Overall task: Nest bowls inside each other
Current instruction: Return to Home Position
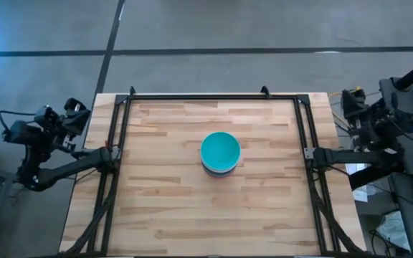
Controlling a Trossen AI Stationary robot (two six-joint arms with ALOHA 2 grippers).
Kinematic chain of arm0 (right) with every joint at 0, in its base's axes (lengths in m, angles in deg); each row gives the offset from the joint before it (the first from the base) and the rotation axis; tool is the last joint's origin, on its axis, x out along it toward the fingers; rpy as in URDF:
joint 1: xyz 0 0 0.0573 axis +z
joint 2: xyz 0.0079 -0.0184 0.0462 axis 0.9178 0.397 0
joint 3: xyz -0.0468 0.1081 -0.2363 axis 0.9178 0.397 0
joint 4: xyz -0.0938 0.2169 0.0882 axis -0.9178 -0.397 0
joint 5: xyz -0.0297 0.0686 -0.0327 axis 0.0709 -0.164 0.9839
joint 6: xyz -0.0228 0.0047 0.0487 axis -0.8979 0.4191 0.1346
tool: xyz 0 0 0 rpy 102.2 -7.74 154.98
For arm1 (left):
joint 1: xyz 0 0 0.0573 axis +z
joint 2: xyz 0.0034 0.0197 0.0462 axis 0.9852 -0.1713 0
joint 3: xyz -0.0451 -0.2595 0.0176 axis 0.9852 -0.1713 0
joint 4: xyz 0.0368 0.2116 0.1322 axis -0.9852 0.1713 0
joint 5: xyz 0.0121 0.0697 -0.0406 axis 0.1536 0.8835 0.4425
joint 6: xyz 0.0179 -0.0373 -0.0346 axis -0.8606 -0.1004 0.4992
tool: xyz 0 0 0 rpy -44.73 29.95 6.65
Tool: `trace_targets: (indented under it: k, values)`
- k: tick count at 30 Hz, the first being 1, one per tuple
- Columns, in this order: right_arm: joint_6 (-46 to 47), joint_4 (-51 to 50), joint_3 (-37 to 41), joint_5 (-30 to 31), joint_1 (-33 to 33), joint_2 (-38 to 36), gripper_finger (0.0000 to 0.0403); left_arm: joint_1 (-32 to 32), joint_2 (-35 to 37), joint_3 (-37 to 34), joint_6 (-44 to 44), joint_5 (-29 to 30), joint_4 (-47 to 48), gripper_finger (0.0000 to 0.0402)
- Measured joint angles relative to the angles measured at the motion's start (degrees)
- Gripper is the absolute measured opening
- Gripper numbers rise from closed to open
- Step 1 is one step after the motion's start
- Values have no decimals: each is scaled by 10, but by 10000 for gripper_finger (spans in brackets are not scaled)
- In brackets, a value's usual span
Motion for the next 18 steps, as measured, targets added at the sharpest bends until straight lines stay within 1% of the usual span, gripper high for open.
trace_targets:
  k: [2,5,8,10,12,14,16,18]
  values:
    - [23,3,11,-3,0,-1,8,0,11,-16,3,0,-13,0]
    - [65,-8,47,-20,0,-1,8,0,10,-48,16,2,1,0]
    - [108,11,82,-32,0,-1,8,0,9,-83,28,2,-20,0]
    - [133,22,101,-48,0,-1,8,0,10,-120,47,2,-19,0]
    - [163,8,109,-61,0,-1,9,0,11,-159,78,-9,-51,0]
    - [200,-41,106,-71,0,-1,9,0,11,-200,115,-41,-108,0]
    - [244,-144,96,-71,0,-1,9,0,11,-247,156,-83,-148,0]
    - [285,-216,92,-72,0,-1,9,0,11,-294,201,-110,-193,0]
